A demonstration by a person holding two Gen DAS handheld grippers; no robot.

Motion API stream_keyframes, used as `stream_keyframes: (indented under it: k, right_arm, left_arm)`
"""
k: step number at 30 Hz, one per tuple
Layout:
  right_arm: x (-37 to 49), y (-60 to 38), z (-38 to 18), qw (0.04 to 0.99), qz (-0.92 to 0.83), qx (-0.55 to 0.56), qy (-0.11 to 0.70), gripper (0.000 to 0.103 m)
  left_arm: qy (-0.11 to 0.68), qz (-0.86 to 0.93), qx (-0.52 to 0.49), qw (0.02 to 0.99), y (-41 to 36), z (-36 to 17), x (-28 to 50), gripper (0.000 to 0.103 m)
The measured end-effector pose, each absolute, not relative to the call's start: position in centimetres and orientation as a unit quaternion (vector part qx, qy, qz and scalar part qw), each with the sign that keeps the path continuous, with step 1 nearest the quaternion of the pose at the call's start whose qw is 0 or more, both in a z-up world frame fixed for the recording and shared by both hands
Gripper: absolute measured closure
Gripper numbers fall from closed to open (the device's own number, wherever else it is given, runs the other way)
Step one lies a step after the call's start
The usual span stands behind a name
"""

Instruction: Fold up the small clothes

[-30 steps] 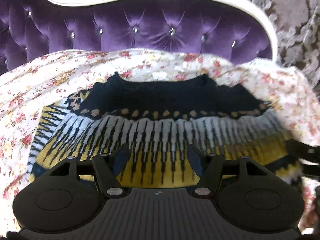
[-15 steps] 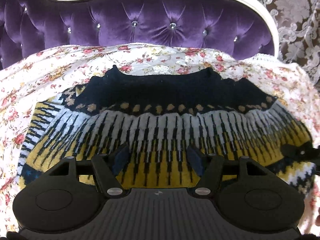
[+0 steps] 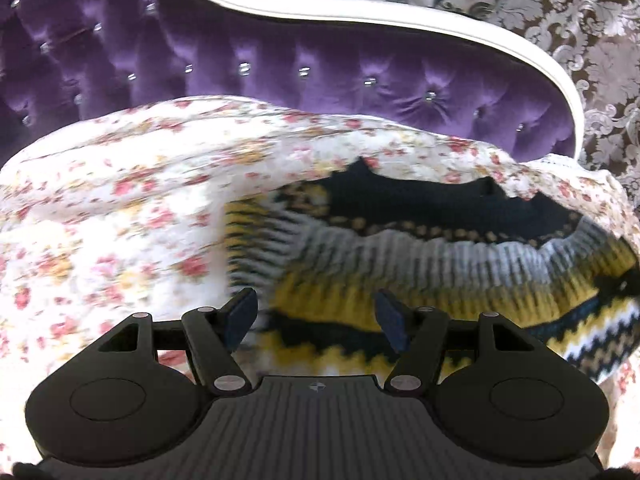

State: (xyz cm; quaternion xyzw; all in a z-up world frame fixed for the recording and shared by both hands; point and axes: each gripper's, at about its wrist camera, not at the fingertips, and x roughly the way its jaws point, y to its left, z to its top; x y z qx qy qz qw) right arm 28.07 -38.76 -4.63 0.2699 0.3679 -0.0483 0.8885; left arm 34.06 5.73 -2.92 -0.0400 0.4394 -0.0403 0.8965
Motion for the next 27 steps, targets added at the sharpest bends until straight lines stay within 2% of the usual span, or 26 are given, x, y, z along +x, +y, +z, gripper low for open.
stream_keyframes:
  k: [11, 22, 25, 27]
  right_arm:
    - [33.5, -27.4, 1.5, 0.911, 0.005, 0.155, 0.383, 0.073]
    - [38.6, -13.6, -2.1, 0.893, 0.079, 0.076, 0.436, 0.073]
    - [38.6, -11.4, -2.9, 0.892, 0.086, 0.048, 0.441, 0.067]
    - [38.6, -11.1, -3.1, 0.89, 0.105, 0.052, 0.44, 0.056]
  left_arm:
    - [0.432, -0.04, -0.079, 0.897, 12.4, -2.8, 31.0, 0.04]
    - [0.437, -0.031, -0.112, 0.892, 16.7, -3.7, 29.5, 0.04]
    - [0.439, -0.03, -0.117, 0.89, 17.2, -3.8, 29.5, 0.04]
    - [0.439, -0.03, -0.119, 0.89, 17.5, -3.9, 29.4, 0.04]
